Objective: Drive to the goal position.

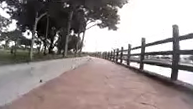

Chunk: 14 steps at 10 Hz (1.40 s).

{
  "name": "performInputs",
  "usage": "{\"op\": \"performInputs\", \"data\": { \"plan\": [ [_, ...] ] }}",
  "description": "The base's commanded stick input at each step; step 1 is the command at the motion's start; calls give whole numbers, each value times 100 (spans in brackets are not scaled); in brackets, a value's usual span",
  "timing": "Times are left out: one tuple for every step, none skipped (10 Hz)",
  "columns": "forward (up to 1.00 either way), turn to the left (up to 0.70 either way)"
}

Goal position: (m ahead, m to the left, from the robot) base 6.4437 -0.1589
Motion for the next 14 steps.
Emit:
{"op": "performInputs", "data": {
  "plan": [
    [100,0],
    [100,0],
    [100,0],
    [100,0],
    [100,0],
    [100,0],
    [100,0],
    [100,0],
    [100,0],
    [100,0],
    [100,0],
    [100,0],
    [100,0],
    [100,0]
  ]
}}
